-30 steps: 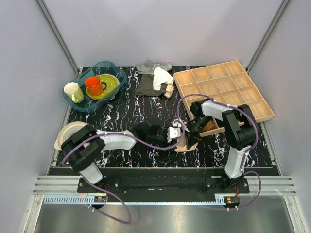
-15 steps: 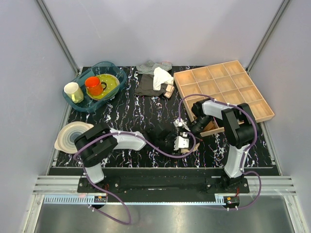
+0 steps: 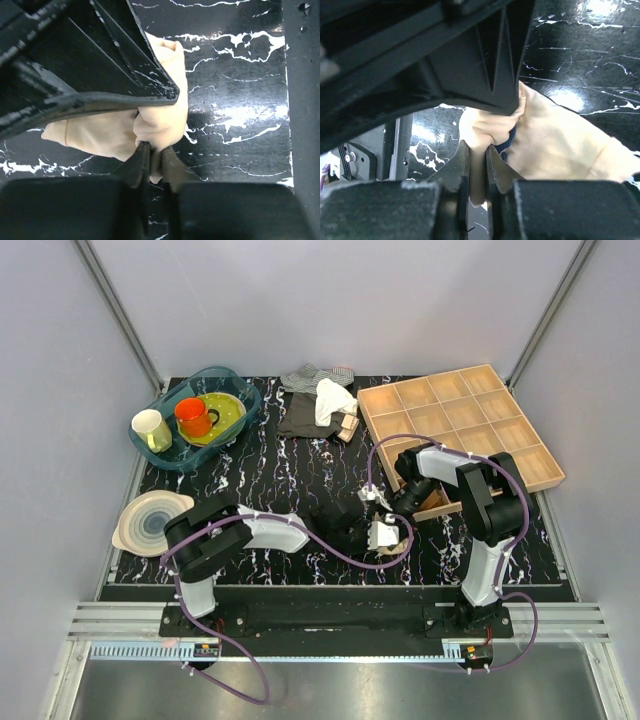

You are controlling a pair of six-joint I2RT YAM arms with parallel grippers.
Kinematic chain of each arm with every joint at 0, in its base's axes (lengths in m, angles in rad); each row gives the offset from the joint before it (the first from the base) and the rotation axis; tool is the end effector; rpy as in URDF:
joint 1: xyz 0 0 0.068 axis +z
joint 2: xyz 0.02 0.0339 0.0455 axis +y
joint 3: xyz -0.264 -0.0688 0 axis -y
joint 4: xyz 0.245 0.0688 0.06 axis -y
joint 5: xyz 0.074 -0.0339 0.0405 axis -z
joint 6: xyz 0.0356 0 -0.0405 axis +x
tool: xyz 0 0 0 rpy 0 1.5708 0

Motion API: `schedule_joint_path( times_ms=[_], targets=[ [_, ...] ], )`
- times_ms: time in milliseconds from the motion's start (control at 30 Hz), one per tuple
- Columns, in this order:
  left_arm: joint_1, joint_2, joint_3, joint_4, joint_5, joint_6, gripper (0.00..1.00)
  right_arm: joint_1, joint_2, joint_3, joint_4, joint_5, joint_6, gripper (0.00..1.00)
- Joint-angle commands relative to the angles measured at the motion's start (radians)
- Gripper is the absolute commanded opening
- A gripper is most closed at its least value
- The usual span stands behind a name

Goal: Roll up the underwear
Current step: Roll the underwear to the center of the board.

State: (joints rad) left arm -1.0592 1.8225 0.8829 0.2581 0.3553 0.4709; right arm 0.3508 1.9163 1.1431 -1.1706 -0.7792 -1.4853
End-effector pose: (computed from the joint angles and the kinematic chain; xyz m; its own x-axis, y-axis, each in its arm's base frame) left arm 0.1665 -0.3219 0.1392 0.1561 0.5909 -0.7915 0.9863 -0.0501 0.1571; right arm 0.2642 0.1233 0.1412 -0.0707 -0.7807 -0.6209 -0.8717 -0.2543 0.4190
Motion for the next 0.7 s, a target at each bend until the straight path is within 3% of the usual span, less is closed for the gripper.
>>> schedule_joint_path(
  times_ms=[0, 67, 100, 233, 667],
  targets=[
    [-0.008, 0.060, 0.068, -0.051, -0.088, -0.038, 0.00, 0.002, -0.036, -0.020, 0.029, -0.035, 0.010, 0.21],
    [-0.008, 0.048, 0.057, -0.088, -0.128, -0.074, 0.00, 0.002, -0.057, -0.032, 0.043, -0.035, 0.020, 0.29],
    [-0.008, 0.037, 0.048, -0.098, -0.145, -0.087, 0.00, 0.001, -0.066, -0.036, 0.052, -0.034, 0.039, 0.38],
    [-0.008, -0.025, -0.012, -0.184, -0.194, -0.170, 0.00, -0.012, -0.143, -0.037, 0.080, -0.045, 0.062, 0.50],
    [-0.016, -0.131, -0.035, -0.491, -0.196, -0.460, 0.00, -0.084, -0.253, -0.037, 0.097, -0.049, 0.108, 0.55]
  ],
)
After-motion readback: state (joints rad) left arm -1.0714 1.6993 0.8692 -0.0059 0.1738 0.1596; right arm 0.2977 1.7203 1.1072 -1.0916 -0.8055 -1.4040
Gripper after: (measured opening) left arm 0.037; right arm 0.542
